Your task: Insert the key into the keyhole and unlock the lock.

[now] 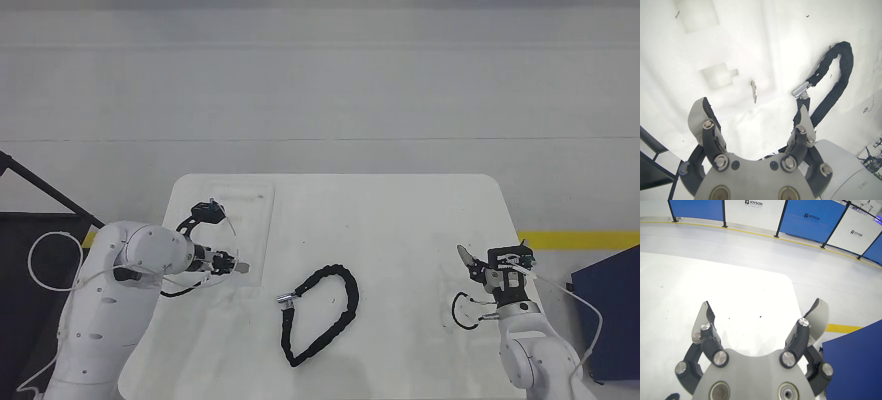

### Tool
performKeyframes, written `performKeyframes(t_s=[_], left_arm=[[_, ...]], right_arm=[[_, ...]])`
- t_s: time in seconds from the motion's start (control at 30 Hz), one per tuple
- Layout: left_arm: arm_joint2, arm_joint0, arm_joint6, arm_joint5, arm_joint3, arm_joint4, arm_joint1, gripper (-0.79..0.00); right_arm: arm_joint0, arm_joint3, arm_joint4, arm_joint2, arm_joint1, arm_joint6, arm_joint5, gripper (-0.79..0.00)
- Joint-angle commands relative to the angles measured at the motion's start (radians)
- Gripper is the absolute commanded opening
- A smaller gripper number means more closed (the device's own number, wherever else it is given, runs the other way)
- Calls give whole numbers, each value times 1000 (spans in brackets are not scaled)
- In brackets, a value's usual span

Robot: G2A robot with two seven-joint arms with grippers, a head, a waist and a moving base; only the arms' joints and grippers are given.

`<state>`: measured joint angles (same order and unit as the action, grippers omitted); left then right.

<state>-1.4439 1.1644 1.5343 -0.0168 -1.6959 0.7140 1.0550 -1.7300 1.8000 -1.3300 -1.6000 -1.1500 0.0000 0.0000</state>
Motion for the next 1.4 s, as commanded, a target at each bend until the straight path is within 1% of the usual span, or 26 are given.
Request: performKeyframes(t_s=[0.0,0.03,0.07,0.1,0.17,0.2,0.33,0.47,0.5,0.63,0.77,0.9,1.03,1.07,1.17,1.3,1.33,1.37], left_arm=[[13,-6,1,-4,2,0,-1,-360],[19,-8,1,-10,3,3,-2,-366],[27,-10,-1,-24,2,13,-3,-342],[32,-10,-3,-27,8,14,-3,-345],[42,-17,-6,-29,22,15,-4,-406],[48,-21,-7,-31,29,17,-5,-416],[70,-35,-21,-47,57,39,-7,-413],[81,-53,-27,-42,86,31,-8,-431],[83,-56,-27,-40,90,27,-9,-446],[91,-64,-16,-42,87,3,-11,-459],[96,-65,-11,-44,77,-5,-14,-502],[111,-61,-29,-53,79,16,-17,-545],[121,-61,-42,-54,90,32,-20,-551],[123,-62,-44,-54,91,34,-21,-542],[128,-65,-48,-53,94,33,-22,-554],[141,-74,-49,-53,100,27,-23,-619],[145,-76,-50,-56,100,29,-24,-668],[148,-78,-52,-57,101,32,-24,-693]], right_arm=[[0,0,0,0,0,0,0,0],[0,0,0,0,0,0,0,0],[0,0,0,0,0,0,0,0],[0,0,0,0,0,0,0,0],[0,0,0,0,0,0,0,0],[0,0,0,0,0,0,0,0],[0,0,0,0,0,0,0,0],[0,0,0,0,0,0,0,0],[0,0,0,0,0,0,0,0],[0,0,0,0,0,0,0,0],[0,0,0,0,0,0,0,0],[0,0,0,0,0,0,0,0],[0,0,0,0,0,0,0,0],[0,0,0,0,0,0,0,0],[0,0,0,0,0,0,0,0],[0,0,0,0,0,0,0,0],[0,0,0,0,0,0,0,0],[0,0,0,0,0,0,0,0]])
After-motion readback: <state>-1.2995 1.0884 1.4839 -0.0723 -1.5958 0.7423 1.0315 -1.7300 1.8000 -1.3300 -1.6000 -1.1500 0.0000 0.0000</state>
